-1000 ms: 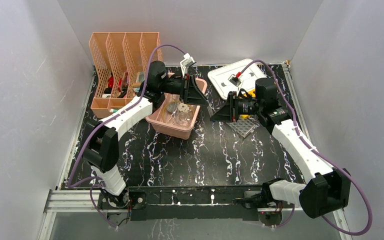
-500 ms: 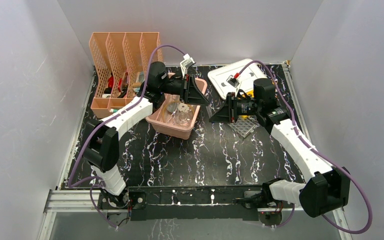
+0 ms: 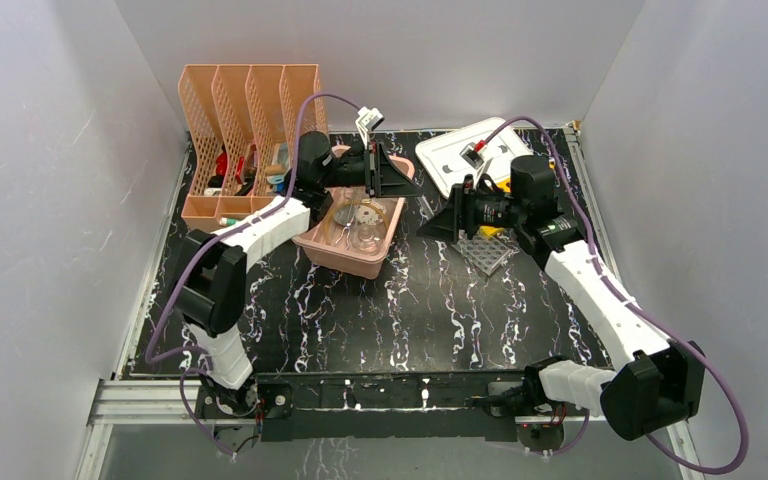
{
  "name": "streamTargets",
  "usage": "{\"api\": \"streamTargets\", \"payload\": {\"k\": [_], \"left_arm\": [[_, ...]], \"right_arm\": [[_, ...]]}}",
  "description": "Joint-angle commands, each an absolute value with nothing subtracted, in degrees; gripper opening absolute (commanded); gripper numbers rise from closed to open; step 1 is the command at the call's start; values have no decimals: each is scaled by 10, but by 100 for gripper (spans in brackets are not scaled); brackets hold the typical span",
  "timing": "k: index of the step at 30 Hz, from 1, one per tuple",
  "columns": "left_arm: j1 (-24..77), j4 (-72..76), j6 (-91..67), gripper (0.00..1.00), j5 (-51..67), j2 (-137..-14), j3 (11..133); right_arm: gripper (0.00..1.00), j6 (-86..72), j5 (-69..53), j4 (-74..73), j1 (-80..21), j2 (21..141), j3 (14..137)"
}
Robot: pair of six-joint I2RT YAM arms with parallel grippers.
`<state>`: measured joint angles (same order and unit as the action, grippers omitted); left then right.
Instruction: Organize the chemistry lab equipment
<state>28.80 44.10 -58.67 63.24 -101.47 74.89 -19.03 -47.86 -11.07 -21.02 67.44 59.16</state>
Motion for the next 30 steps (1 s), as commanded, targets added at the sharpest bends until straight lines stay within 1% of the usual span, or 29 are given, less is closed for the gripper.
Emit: {"api": "streamTargets", "payload": {"k": [1,4,6,9,14,16,23,30], "left_arm": [[268,545,-669,8,589,-1028,735],[250,597,-724,9,543,-1037,722],[239,661,-774,10,509,-1043,705],[230,734,-831,11,475,-1055,697],[230,819,-898,12,456,-1083,716],[229,834,-909,11,438,-1084,713],[229,920,-946,9,341,-1076,664],[236,917,-922,8,298,-1032,624]], "right_arm": [[73,-176,-423,-83,-204,632,626],[75,-195,-404,-38,-201,604,614],[78,-203,-399,-18,-198,592,611],[78,-209,-370,-4,-196,583,604],[78,-242,-337,36,-185,579,588],[78,-258,-317,55,-179,579,582],[78,-364,-290,217,-163,588,529],[81,-407,-298,318,-162,627,521]]}}
